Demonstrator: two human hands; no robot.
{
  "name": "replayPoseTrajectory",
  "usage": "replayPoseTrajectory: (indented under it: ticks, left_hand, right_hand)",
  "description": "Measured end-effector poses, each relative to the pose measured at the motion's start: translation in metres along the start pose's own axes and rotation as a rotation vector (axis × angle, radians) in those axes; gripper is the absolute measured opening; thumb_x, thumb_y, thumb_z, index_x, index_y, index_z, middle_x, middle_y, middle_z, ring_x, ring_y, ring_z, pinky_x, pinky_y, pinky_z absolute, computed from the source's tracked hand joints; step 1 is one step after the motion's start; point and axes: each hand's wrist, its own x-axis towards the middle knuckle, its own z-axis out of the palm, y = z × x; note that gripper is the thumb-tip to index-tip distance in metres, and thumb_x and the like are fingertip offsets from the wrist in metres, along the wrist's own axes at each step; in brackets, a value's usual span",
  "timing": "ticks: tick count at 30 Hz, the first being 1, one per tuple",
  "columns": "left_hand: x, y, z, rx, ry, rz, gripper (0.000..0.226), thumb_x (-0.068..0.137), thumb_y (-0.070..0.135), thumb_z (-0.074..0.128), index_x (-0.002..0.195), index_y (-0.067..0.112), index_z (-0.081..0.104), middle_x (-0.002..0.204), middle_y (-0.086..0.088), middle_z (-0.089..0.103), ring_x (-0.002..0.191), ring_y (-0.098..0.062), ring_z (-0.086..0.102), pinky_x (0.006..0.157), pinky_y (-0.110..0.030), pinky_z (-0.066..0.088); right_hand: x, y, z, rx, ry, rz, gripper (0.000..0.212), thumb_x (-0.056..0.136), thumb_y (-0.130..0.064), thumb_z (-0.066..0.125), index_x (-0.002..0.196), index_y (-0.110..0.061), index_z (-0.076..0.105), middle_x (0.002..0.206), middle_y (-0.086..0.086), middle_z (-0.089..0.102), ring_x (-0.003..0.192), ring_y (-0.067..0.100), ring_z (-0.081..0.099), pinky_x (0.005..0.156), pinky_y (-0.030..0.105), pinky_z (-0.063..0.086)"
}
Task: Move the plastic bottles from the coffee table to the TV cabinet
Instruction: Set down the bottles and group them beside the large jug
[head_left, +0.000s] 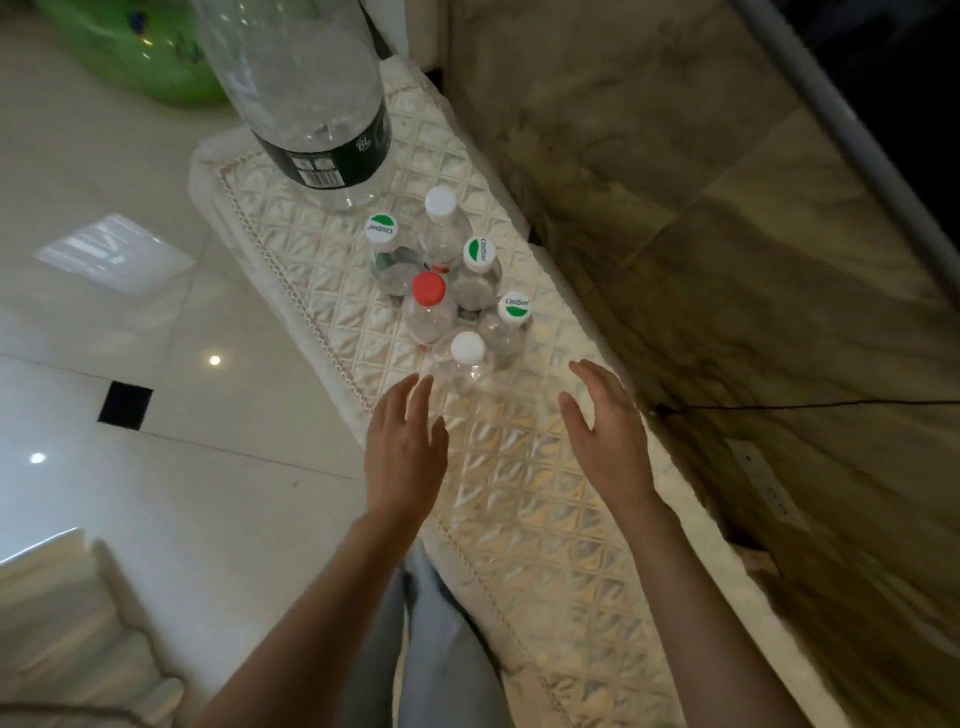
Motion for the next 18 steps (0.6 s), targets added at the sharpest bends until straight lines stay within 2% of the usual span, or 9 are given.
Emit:
replayPoseTrajectory:
  ticks: [4,6,8,11,13,18]
  left_hand:
    - [-0.024,-0.007,-0.005,0.221,-0.054,0.135,0.046,0.086,0.022,0.063,0.128,0.006,0.054,0.13,-0.017,0.056,0.121,-0.037,0.05,0.1,-0.049,0.041]
    - [-0.04,-0.01,-0.005,0.287,-0.123,0.189,0.047,0.091,0.034,0.052,0.131,0.01,0.051,0.134,-0.015,0.053,0.126,-0.036,0.046,0.103,-0.05,0.037]
    - [-0.059,-0.011,-0.005,0.336,-0.182,0.263,0.05,0.091,0.04,0.042,0.131,0.011,0.052,0.134,-0.014,0.053,0.126,-0.036,0.046,0.103,-0.05,0.037]
    - [-0.092,-0.009,-0.008,0.352,-0.215,0.365,0.046,0.092,0.037,0.043,0.128,0.01,0.055,0.132,-0.015,0.055,0.124,-0.036,0.048,0.102,-0.051,0.037]
    - [-0.117,-0.003,-0.012,0.34,-0.224,0.425,0.047,0.091,0.036,0.04,0.126,0.009,0.056,0.13,-0.015,0.056,0.123,-0.036,0.049,0.102,-0.052,0.039]
    - [-0.179,0.023,-0.021,0.296,-0.25,0.57,0.047,0.091,0.035,0.038,0.122,0.008,0.058,0.127,-0.014,0.058,0.119,-0.036,0.052,0.098,-0.054,0.042]
  right_hand:
    - [-0.056,0.016,0.015,-0.156,0.144,0.078,0.035,0.097,-0.024,0.047,0.128,-0.01,0.055,0.132,0.01,0.055,0.127,0.024,0.045,0.102,0.036,0.04]
    - [-0.088,0.022,0.022,-0.235,0.196,0.124,0.034,0.096,-0.024,0.047,0.124,-0.008,0.059,0.127,0.012,0.059,0.127,0.028,0.047,0.101,0.043,0.044]
    - [-0.122,0.025,0.027,-0.297,0.257,0.164,0.035,0.094,-0.025,0.047,0.119,-0.007,0.063,0.12,0.013,0.064,0.123,0.029,0.051,0.098,0.045,0.047]
    - [-0.174,0.027,0.032,-0.39,0.34,0.227,0.03,0.093,-0.024,0.053,0.113,-0.006,0.066,0.114,0.014,0.067,0.118,0.03,0.056,0.096,0.045,0.049]
    - [-0.209,0.028,0.034,-0.387,0.378,0.297,0.029,0.093,-0.025,0.056,0.113,-0.007,0.066,0.116,0.014,0.067,0.119,0.03,0.055,0.094,0.046,0.05]
    - [-0.299,0.037,0.032,-0.36,0.474,0.394,0.035,0.091,-0.03,0.049,0.112,-0.008,0.067,0.116,0.013,0.067,0.118,0.031,0.056,0.093,0.044,0.05]
